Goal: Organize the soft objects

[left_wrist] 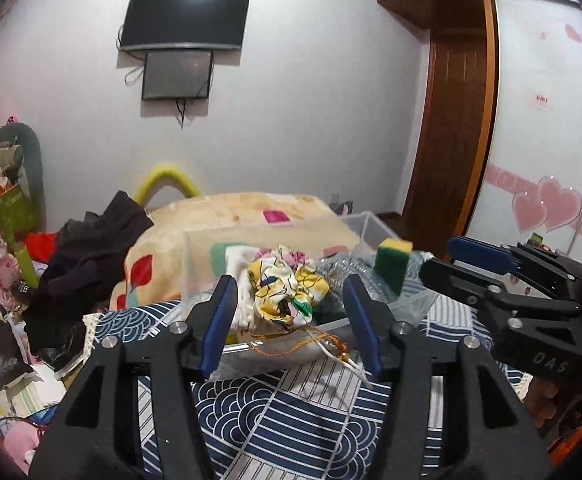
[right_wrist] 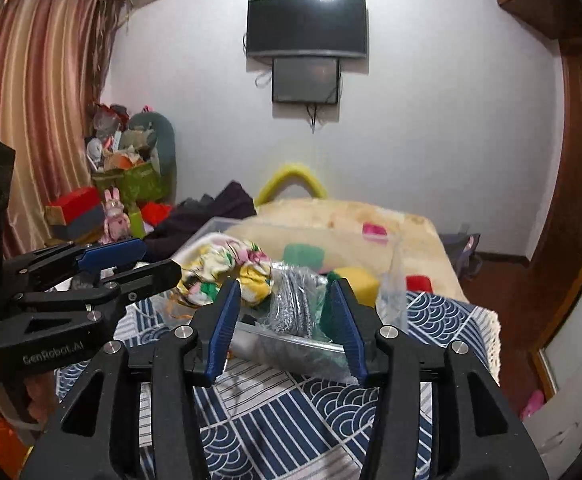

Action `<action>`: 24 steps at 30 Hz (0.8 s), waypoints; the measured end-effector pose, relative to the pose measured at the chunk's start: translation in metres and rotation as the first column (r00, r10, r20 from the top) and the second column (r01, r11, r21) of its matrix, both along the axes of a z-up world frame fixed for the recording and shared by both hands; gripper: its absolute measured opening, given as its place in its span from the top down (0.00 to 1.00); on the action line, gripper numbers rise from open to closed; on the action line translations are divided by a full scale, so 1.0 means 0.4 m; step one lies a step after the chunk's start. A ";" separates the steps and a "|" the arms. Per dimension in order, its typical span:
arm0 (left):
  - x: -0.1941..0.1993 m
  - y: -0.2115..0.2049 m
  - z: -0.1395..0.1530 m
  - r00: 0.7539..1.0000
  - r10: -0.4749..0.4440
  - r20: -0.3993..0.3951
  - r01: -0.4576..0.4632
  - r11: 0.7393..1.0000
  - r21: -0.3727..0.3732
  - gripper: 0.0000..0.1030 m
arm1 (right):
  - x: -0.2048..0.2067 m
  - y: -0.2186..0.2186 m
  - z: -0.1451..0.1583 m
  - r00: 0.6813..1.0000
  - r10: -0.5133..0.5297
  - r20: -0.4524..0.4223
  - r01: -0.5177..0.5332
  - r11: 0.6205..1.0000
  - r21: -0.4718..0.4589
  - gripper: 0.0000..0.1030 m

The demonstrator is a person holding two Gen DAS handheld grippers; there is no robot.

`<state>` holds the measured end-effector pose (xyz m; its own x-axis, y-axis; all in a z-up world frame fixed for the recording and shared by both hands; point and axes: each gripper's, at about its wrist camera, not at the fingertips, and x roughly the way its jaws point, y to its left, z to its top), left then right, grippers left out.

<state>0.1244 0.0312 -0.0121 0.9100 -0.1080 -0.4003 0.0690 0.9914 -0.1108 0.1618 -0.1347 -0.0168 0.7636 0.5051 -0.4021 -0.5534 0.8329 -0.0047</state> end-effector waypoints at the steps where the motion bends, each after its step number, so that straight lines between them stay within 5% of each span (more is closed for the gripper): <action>1: -0.012 0.000 0.006 1.000 -0.002 0.009 0.002 1.000 -0.001 0.47 | -0.008 -0.005 0.004 1.000 0.000 0.011 0.000 1.000 0.008 0.53; 9: -0.118 -0.007 0.049 0.995 0.014 0.101 -0.013 1.000 -0.006 0.31 | -0.078 -0.038 0.026 0.994 -0.046 0.102 0.041 0.998 0.052 0.25; 16: -0.172 -0.021 0.055 0.989 0.033 0.144 -0.034 0.999 0.006 0.02 | -0.111 -0.057 0.039 0.989 -0.075 0.131 0.064 0.994 0.087 0.02; 24: -0.194 -0.028 0.054 0.987 0.042 0.153 -0.044 0.999 0.013 0.00 | -0.132 -0.072 0.030 0.988 -0.090 0.123 0.077 0.991 0.109 0.00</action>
